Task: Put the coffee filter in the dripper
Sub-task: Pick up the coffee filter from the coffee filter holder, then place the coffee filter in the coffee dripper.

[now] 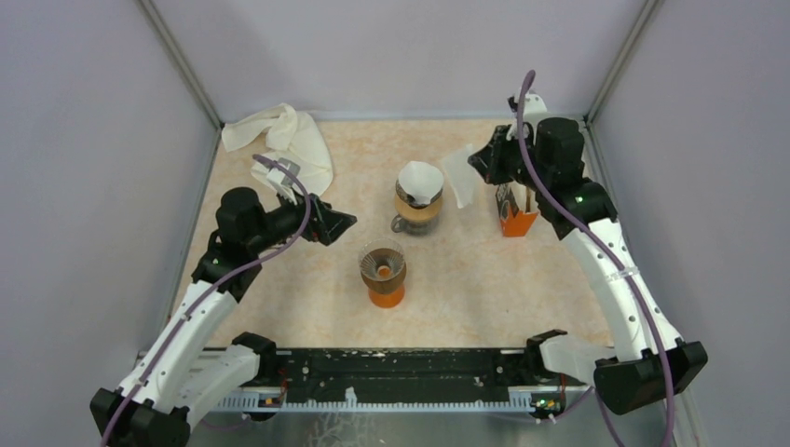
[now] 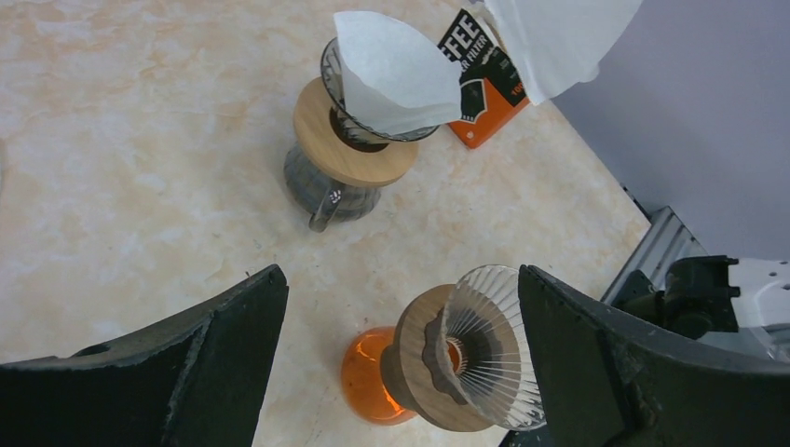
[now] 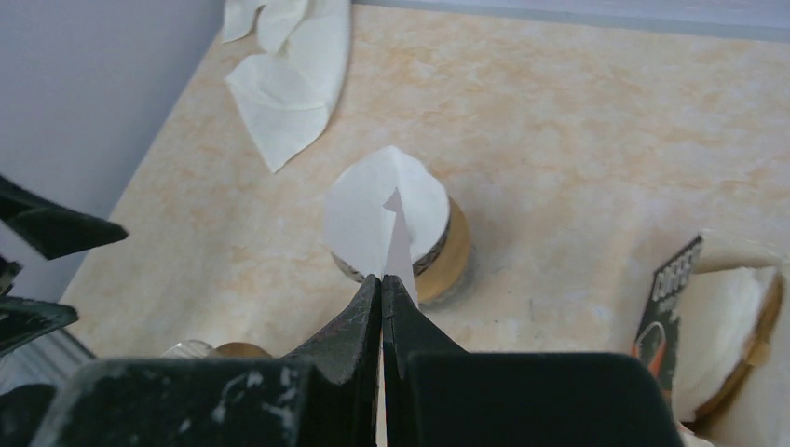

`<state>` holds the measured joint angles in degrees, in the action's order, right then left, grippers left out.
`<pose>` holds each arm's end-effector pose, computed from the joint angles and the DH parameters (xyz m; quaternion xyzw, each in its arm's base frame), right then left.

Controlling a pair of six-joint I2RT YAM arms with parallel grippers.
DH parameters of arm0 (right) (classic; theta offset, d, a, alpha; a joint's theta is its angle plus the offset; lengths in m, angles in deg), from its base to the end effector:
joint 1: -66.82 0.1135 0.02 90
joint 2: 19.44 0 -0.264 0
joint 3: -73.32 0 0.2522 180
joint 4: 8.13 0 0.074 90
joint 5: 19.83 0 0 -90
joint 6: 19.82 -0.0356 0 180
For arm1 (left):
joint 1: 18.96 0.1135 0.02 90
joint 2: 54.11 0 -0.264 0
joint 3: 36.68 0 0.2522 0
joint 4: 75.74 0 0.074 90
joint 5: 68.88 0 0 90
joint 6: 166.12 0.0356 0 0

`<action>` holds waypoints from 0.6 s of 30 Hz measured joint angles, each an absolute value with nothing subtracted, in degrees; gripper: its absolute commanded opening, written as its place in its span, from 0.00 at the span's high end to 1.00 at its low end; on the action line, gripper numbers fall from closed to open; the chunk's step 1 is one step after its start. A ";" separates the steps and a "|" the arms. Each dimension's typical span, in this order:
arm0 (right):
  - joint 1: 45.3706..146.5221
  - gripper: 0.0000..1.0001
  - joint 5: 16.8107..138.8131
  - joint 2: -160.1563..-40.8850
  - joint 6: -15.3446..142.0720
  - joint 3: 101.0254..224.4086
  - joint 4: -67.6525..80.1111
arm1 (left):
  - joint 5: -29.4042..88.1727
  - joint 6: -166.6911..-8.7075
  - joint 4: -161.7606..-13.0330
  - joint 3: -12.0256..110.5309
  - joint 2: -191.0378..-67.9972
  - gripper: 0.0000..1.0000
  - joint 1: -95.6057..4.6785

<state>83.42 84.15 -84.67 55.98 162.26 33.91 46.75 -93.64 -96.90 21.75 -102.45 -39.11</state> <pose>0.2307 0.0778 0.4205 -0.0881 0.8030 0.2494 0.5340 0.1796 -0.0823 0.3345 0.1582 0.7493 -0.3622 0.5313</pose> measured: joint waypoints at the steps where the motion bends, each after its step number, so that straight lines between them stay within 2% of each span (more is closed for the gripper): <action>1: 83.99 1.00 85.46 -84.67 55.48 162.22 33.60 | 47.76 -94.36 -96.44 21.75 -102.62 0.03 -39.11; 18: 94.63 1.00 104.58 -86.25 49.97 159.90 22.26 | 59.56 -105.11 -82.67 20.26 -107.37 0.12 -39.11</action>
<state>94.63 104.58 -86.25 49.97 159.90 22.26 59.56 -105.11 -82.67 20.26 -107.37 -39.11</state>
